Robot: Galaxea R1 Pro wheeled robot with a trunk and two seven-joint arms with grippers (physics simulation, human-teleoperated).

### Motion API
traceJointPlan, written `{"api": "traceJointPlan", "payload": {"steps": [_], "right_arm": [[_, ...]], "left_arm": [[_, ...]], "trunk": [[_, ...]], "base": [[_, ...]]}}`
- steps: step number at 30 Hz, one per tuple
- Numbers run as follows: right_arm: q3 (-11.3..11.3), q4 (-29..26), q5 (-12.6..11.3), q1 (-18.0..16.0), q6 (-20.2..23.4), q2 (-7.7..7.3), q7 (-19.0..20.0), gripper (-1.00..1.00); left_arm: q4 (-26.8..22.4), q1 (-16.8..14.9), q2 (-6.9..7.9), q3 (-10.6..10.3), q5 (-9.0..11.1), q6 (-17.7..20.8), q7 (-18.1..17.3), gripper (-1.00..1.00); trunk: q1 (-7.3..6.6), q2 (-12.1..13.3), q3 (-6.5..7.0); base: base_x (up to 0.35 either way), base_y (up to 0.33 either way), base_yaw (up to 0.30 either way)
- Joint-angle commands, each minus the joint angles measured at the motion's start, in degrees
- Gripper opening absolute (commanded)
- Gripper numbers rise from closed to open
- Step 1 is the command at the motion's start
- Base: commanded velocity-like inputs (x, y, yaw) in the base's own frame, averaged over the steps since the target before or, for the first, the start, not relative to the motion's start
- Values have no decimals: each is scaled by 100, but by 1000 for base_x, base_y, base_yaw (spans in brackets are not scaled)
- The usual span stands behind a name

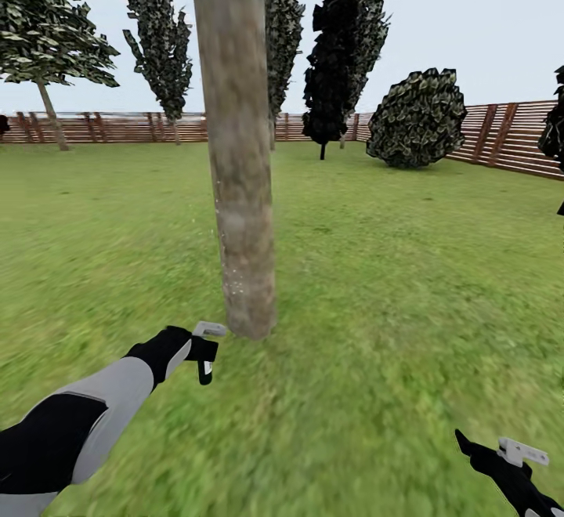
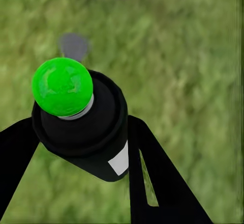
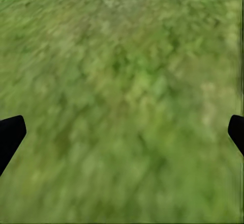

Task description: In the garden, pick up the pesticide atomizer on the floor and spray pesticide onto both trees until each tree trunk is fully covered.

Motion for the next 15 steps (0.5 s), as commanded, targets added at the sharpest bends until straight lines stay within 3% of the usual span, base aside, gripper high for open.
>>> {"api": "traceJointPlan", "payload": {"steps": [1, 4, 10, 11, 12, 13, 15], "right_arm": [[-40, 7, -18, -3, -1, -1, 50, 100], [-40, 7, -18, -3, -1, -2, 50, 100], [-40, 7, -18, -3, -1, -2, 50, 100], [-40, 7, -15, -3, -1, 2, 50, 100], [-36, 7, -4, -3, -1, 5, 50, 100], [-37, 7, 1, -3, -1, 6, 50, 100], [-39, 7, 4, -3, -1, 6, 50, 100]], "left_arm": [[-9, -3, 4, -48, 29, 32, -14, -100], [66, -3, 4, -45, 29, 26, -14, -100], [186, -6, -88, -25, 17, 91, -17, -100], [77, -24, -101, -21, 11, 364, -16, -100], [-232, -43, -99, -18, -1, 1020, -21, -100], [-486, -48, -90, -17, -6, 1403, -27, -100], [-1369, -54, -83, -23, -18, 2431, -36, -100]], "trunk": [[-1, -3, -6], [-1, -3, -6], [-1, -3, -6], [-1, -3, -6], [-1, -3, -6], [-1, -3, -6], [-1, -3, -6]], "base": [[0, -305, 12], [0, -279, -16], [0, -35, -132], [0, -3, -16], [0, -1, -7], [0, -1, -4], [0, 0, -2]]}}
